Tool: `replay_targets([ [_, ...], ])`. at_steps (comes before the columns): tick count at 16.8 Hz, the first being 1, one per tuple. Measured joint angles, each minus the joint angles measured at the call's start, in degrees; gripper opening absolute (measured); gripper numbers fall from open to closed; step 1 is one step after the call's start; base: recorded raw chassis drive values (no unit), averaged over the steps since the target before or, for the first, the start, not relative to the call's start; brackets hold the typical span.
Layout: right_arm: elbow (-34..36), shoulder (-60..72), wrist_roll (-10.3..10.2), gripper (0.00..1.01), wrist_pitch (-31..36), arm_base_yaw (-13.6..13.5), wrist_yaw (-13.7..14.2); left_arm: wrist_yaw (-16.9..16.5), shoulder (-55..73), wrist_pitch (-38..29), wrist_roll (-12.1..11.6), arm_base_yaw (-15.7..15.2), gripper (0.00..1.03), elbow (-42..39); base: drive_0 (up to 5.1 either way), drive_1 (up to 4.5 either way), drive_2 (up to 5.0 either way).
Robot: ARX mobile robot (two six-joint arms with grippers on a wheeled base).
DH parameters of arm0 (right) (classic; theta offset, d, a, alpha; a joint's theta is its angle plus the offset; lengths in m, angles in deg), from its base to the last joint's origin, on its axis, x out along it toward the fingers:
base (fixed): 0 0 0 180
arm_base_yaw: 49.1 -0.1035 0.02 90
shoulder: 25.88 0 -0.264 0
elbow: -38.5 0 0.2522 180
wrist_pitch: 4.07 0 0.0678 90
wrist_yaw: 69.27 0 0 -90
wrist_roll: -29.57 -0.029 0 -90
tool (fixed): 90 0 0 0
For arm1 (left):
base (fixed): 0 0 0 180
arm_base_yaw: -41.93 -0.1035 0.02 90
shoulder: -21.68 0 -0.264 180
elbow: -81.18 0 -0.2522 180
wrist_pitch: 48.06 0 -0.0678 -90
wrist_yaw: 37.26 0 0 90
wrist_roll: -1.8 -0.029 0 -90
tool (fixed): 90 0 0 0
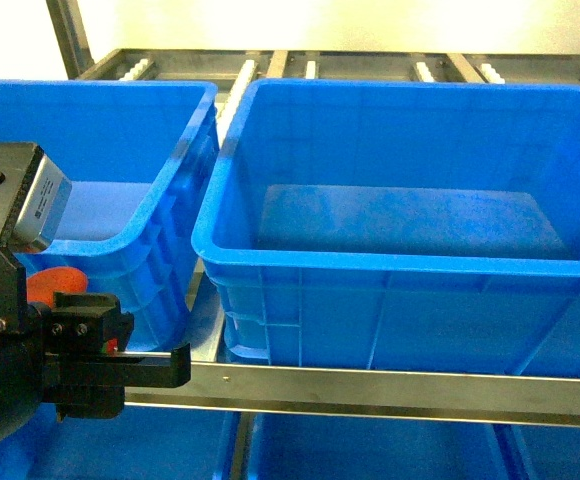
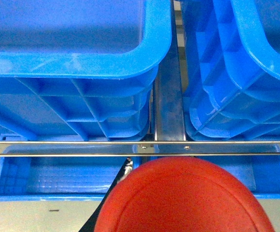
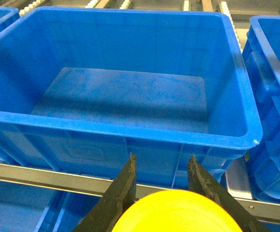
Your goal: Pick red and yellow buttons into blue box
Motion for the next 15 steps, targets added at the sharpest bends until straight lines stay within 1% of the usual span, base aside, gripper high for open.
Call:
replay_targets([
  [6, 0.0, 0.0, 0.0, 0.29, 0.0, 0.0, 0.0, 0.0, 0.0, 0.0, 0.0, 0.0, 0.25, 0.0, 0.0, 0.0, 0.0],
  [9, -1.3, 2.3, -0.3, 0.29, 0.9, -0.5, -0.7, 0.0, 0.0, 0.0, 0.0, 0.0, 0.25, 0.0, 0.0, 0.0, 0.0],
  [13, -4.3, 4.8, -0.5, 0.29, 1.9, -1.8, -0.4, 0.0, 0.0, 0.0, 0.0, 0.0, 0.25, 0.0, 0.0, 0.0, 0.0],
  [15, -9.7, 9.3, -0.9, 0.29, 4.0, -4.0, -0.2, 0.0, 0.0, 0.0, 0.0, 0.0, 0.25, 0.0, 0.0, 0.0, 0.0],
])
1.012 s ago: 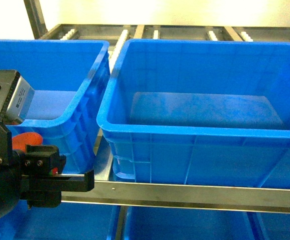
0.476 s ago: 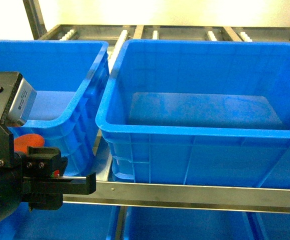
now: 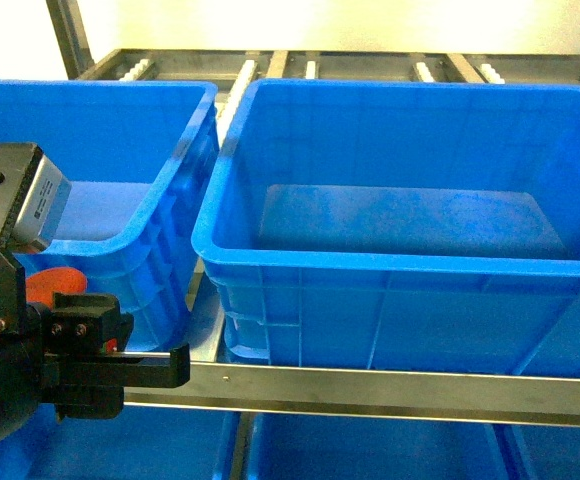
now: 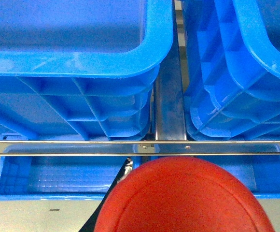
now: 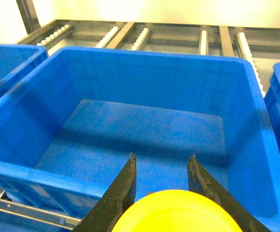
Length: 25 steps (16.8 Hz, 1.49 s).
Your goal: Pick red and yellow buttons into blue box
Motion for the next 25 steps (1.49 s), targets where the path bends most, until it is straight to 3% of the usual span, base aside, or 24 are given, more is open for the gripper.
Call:
replay_targets([
  [2, -6.6, 8.3, -0.1, 0.29, 1.5, -2.2, 0.5, 0.0, 0.0, 0.0, 0.0, 0.0, 0.25, 0.0, 0.0, 0.0, 0.0],
  [6, -23.0, 27.6, 2.6, 0.29, 0.8, -4.9, 1.1, 0.0, 0.0, 0.0, 0.0, 0.0, 0.25, 0.0, 0.0, 0.0, 0.0],
  [11, -51.7, 51.6, 6.9, 0.29, -17.3, -7.8, 0.5, 0.0, 0.0, 0.0, 0.0, 0.0, 0.25, 0.0, 0.0, 0.0, 0.0],
  [13, -62.1, 58.1, 9.1, 0.29, -25.8, -8.2, -0.8, 0.0, 0.0, 0.0, 0.0, 0.0, 0.25, 0.0, 0.0, 0.0, 0.0],
  [14, -65.7, 60.2, 11.1, 0.29, -29.5, -8.4, -1.0, 0.0, 0.0, 0.0, 0.0, 0.0, 0.25, 0.0, 0.0, 0.0, 0.0],
  [15, -66.6, 60.7, 12.4, 0.29, -30.7, -8.4, -1.0, 0.0, 0.0, 0.0, 0.0, 0.0, 0.25, 0.0, 0.0, 0.0, 0.0],
  [17, -67.0, 60.8, 15.4, 0.5, -32.8, -8.4, -1.0, 0.0, 0.0, 0.0, 0.0, 0.0, 0.25, 0.0, 0.0, 0.0, 0.0],
  [19, -66.2, 60.8, 16.0, 0.71, -32.4, -8.4, -0.9, 0.0, 0.0, 0.0, 0.0, 0.0, 0.25, 0.0, 0.0, 0.0, 0.0],
  [22, -61.0, 59.1, 15.6, 0.99, -27.8, -8.2, -0.7, 0.0, 0.0, 0.0, 0.0, 0.0, 0.25, 0.0, 0.0, 0.0, 0.0],
  [25, -49.4, 49.9, 11.0, 0.98, -17.4, -4.2, -1.9, 0.0, 0.0, 0.0, 0.0, 0.0, 0.25, 0.0, 0.0, 0.0, 0.0],
])
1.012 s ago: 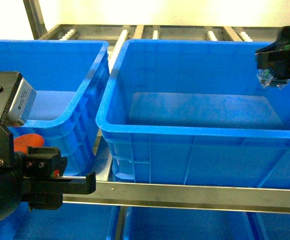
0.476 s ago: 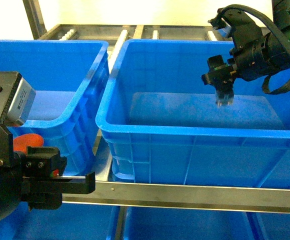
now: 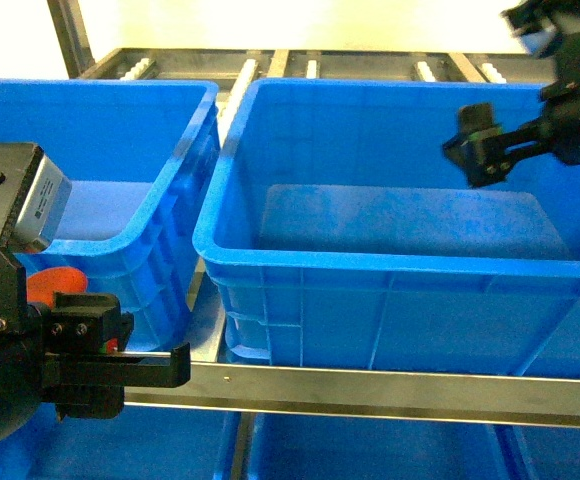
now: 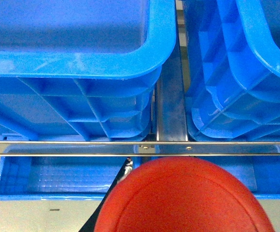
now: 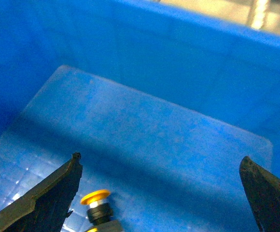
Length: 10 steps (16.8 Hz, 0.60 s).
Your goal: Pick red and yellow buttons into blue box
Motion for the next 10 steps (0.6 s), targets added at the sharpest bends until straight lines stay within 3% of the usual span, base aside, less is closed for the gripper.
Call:
replay_targets([
  [4, 17.4, -14.8, -6.1, 0.98, 7.9, 8.6, -5.3, 0.0, 0.0, 0.0, 0.0, 0.0, 0.25, 0.0, 0.0, 0.0, 0.0],
  [6, 27.8, -23.9, -9.0, 0.98, 13.6, 14.8, -7.7, 0.0, 0.0, 0.0, 0.0, 0.0, 0.25, 0.0, 0.0, 0.0, 0.0],
  [8, 33.9, -34.0, -12.7, 0.98, 11.7, 21.5, -10.7, 0.0, 0.0, 0.0, 0.0, 0.0, 0.25, 0.0, 0.0, 0.0, 0.0],
  [10, 37.9, -40.1, -15.8, 0.98, 8.6, 25.3, -12.0, 0.0, 0.0, 0.0, 0.0, 0.0, 0.25, 0.0, 0.0, 0.0, 0.0],
])
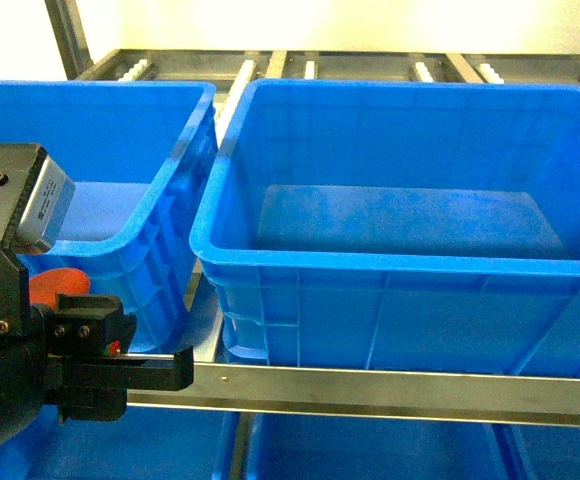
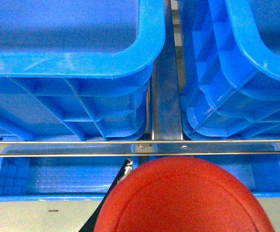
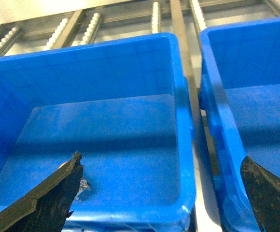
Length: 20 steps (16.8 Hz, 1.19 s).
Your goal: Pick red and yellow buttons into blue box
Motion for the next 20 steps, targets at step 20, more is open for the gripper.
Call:
replay_targets([
  [20, 9.5, -13.5, -2.3, 0.98, -2.2, 2.4, 1.9, -12.4, 12.0, 2.3, -8.4, -2.0, 0.25, 26.0, 0.0, 0.0, 0.0],
])
